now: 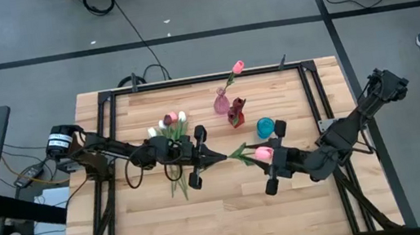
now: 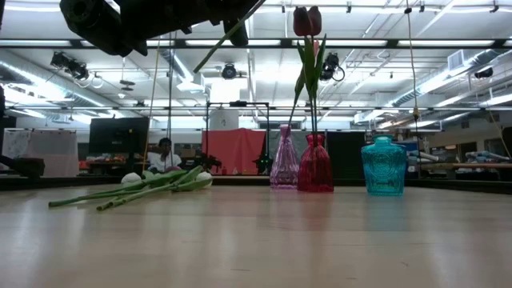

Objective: Sort flowers into vase by color
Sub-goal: Put the pink flower into the pink vase

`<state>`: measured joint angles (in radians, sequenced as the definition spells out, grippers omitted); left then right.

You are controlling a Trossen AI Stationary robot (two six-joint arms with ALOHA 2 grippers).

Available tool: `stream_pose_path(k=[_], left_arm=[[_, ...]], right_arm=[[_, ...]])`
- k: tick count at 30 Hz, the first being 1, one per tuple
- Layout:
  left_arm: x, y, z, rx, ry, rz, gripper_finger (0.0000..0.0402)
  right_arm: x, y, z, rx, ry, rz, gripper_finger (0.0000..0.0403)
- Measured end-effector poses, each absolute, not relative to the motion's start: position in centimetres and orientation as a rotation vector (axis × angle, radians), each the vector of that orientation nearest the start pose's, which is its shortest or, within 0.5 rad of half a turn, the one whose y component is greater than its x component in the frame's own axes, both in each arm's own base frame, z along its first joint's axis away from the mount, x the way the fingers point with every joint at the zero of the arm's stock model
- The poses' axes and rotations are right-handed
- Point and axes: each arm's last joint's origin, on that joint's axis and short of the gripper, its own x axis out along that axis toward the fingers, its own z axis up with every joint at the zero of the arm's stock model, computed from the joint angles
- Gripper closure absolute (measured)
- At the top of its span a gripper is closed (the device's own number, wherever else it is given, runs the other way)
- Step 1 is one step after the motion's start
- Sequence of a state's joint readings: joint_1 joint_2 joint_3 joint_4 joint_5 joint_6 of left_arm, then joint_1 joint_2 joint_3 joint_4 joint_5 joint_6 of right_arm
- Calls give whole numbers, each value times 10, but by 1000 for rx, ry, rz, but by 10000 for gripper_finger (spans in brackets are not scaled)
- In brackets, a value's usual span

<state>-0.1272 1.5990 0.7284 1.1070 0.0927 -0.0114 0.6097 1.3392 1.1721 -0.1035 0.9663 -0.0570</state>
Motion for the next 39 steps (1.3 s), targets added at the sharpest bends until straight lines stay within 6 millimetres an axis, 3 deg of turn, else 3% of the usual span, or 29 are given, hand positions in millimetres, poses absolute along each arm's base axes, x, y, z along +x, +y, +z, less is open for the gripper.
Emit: stream_pose_path(k=[6, 12, 16, 23, 27, 32, 39], left_arm=[[322, -43, 241, -59, -224, -221, 373], [323, -43, 238, -64, -196, -220, 271], [320, -39, 240, -57, -132, -209, 230], [301, -28, 259, -33, -18, -165, 221], [295, -28, 261, 11, 26, -145, 222], [294, -29, 263, 36, -9, -139, 226], [277, -38, 238, 37, -77, -64, 227]], right_arm=[[255, 144, 354, -263, 225, -340, 387], [254, 143, 351, -252, 242, -371, 368], [242, 138, 354, -249, 271, -407, 382], [216, 118, 379, -141, 240, -399, 387], [206, 98, 396, -55, 195, -333, 378], [214, 76, 408, -67, 130, -287, 387], [227, 33, 411, -125, 124, -342, 383]])
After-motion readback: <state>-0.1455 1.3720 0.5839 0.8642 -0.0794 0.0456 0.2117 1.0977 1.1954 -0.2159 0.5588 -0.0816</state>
